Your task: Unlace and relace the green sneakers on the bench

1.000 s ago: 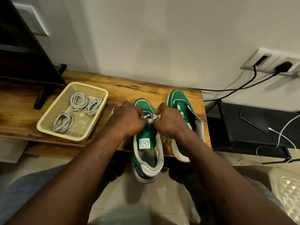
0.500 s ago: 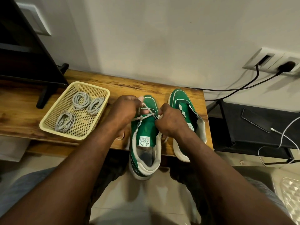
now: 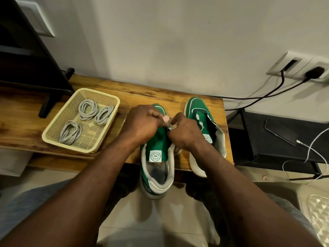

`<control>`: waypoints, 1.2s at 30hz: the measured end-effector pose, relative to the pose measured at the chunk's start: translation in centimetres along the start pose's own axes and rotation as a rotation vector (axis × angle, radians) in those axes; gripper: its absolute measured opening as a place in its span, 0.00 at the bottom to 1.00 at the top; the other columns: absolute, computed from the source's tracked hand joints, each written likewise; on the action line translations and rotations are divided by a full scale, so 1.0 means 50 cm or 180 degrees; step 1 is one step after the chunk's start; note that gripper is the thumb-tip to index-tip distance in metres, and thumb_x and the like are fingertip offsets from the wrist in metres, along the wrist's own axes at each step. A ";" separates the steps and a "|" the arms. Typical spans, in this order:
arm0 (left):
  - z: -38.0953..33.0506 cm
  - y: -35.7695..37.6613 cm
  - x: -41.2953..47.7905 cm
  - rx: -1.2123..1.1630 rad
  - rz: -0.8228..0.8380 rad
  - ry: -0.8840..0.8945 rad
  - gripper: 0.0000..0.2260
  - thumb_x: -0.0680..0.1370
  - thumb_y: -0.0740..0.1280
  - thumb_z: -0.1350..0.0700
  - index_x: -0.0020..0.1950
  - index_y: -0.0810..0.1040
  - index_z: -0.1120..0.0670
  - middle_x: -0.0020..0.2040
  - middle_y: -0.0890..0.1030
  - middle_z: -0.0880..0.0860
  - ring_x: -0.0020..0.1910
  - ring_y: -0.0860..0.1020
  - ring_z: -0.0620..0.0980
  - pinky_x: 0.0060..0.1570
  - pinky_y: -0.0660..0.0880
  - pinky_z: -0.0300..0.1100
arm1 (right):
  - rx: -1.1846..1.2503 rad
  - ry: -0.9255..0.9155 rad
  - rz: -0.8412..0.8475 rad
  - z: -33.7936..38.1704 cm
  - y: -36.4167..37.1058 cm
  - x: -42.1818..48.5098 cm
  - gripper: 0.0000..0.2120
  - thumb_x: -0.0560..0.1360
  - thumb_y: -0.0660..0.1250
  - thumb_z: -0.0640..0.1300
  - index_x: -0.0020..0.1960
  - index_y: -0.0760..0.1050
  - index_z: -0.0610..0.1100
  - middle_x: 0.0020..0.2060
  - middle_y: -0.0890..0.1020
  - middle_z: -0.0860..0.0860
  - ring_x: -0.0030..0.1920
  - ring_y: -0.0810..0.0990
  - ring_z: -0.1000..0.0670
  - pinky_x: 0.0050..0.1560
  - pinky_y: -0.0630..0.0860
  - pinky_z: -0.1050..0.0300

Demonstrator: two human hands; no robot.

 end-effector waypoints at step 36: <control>0.066 0.023 0.020 0.1226 0.0276 -0.0387 0.05 0.79 0.73 0.52 0.43 0.83 0.47 0.45 0.84 0.48 0.46 0.81 0.49 0.47 0.78 0.46 | -0.0105 -0.0398 -0.0094 0.040 -0.001 -0.018 0.18 0.74 0.72 0.45 0.61 0.71 0.45 0.45 0.82 0.45 0.43 0.82 0.43 0.35 0.72 0.55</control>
Point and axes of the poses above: each hand's wrist, its own x-axis towards the middle knuckle, its own y-axis out of the palm, z = x × y, the point moved 10 cm from there along x, towards the middle knuckle
